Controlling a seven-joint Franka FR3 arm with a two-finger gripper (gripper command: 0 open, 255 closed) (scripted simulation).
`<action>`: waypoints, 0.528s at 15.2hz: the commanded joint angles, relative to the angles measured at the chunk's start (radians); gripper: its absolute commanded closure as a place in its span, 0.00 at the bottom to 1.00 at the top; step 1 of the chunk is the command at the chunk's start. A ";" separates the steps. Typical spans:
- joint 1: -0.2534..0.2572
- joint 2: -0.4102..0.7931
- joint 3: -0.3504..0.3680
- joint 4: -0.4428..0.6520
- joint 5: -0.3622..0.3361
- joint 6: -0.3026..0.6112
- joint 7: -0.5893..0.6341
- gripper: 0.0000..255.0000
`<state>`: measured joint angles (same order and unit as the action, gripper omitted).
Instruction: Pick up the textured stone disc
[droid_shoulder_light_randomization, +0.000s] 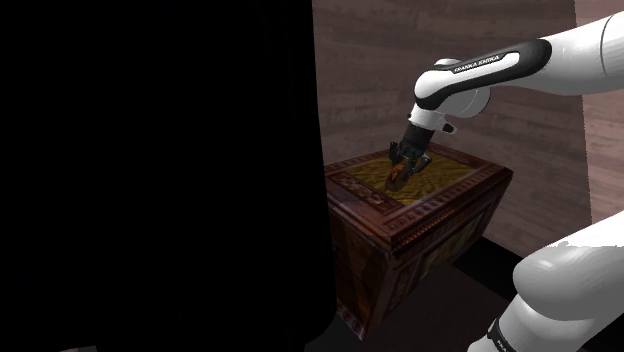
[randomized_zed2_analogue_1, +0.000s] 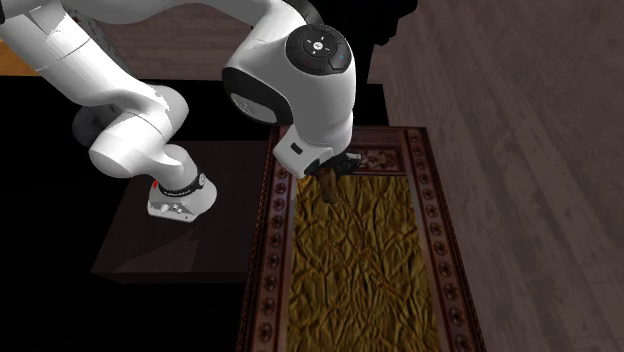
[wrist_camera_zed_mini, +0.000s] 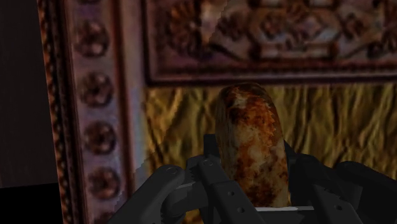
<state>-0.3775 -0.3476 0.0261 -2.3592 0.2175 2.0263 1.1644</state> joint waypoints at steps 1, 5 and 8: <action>0.000 0.001 0.000 0.000 0.000 0.000 0.000 1.00; -0.001 -0.009 -0.001 0.032 -0.004 -0.041 0.008 1.00; -0.002 -0.017 -0.002 0.065 -0.008 -0.082 0.016 1.00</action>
<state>-0.3797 -0.3610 0.0239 -2.3049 0.2104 1.9583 1.1766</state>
